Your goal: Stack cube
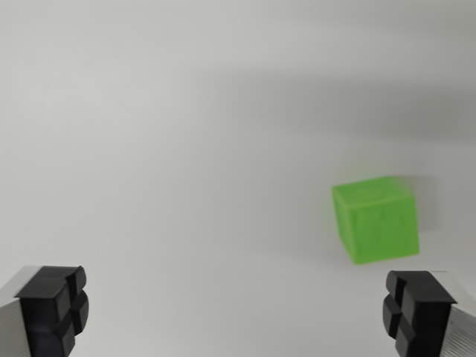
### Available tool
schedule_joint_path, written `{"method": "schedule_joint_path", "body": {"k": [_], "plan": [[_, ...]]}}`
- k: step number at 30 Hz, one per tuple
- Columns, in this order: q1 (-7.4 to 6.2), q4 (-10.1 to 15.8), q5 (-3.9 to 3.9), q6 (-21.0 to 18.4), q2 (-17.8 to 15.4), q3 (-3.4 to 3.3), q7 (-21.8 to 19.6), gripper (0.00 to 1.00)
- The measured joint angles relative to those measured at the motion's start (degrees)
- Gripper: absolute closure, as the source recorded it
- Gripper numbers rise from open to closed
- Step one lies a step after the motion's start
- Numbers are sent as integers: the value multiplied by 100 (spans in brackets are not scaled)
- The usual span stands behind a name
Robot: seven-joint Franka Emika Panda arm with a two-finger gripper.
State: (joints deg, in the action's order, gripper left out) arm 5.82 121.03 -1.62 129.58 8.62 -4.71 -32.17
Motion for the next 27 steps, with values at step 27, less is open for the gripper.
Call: {"method": "schedule_joint_path", "body": {"k": [27], "plan": [[582,622,-79,1004,407,-175,1559,0]]}}
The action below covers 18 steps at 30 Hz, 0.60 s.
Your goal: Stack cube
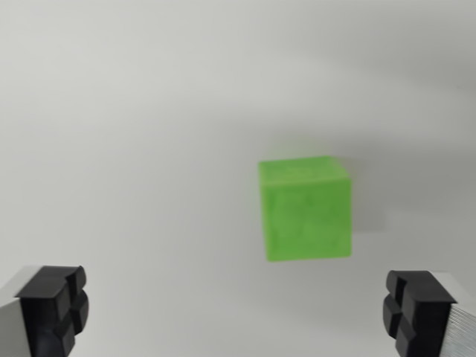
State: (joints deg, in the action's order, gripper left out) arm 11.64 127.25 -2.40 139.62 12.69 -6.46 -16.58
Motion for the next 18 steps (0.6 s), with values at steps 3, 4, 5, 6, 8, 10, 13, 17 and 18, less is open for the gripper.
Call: {"method": "schedule_joint_path", "body": {"k": [3,4,5,6,8,10,13,17,18], "plan": [[93,51,-18,125,81,-10,214,0],[125,63,-24,167,112,-14,283,0],[157,75,-29,212,143,-16,355,0],[186,87,-33,250,169,-17,419,0],[235,108,-39,316,212,-19,532,0],[302,134,-49,398,273,-20,674,0],[412,161,-66,529,377,-20,898,0],[530,179,-86,675,510,-21,1106,0],[545,180,-96,722,552,-21,1127,0]]}}
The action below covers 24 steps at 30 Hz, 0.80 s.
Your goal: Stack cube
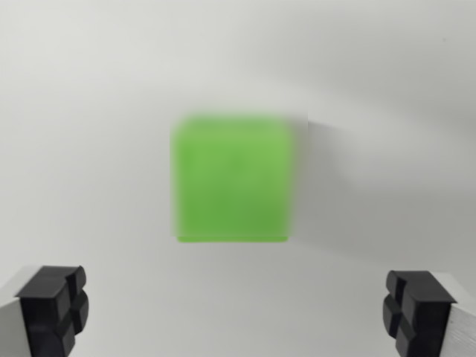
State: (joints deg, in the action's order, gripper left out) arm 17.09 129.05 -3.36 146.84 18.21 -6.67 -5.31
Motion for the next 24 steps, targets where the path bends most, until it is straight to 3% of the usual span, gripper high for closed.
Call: {"method": "schedule_joint_path", "body": {"k": [13,24], "plan": [[41,-58,-166,668,742,95,122,0],[119,-177,-222,1053,1244,192,168,0]]}}
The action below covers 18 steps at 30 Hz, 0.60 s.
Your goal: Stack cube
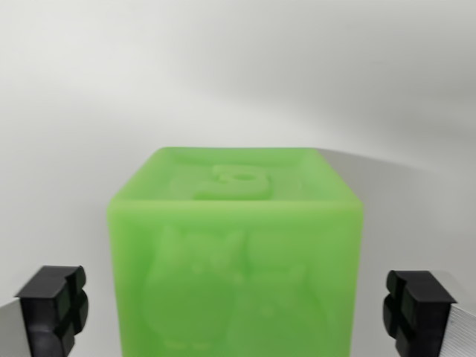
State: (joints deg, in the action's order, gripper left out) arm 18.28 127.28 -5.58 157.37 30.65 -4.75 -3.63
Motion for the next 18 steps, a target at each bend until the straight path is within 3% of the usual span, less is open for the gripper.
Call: {"method": "schedule_joint_path", "body": {"k": [11,12,18], "plan": [[57,-74,-5,158,234,60,7,0],[59,-75,-5,163,239,63,7,100],[63,-80,-5,167,240,66,7,100]]}}
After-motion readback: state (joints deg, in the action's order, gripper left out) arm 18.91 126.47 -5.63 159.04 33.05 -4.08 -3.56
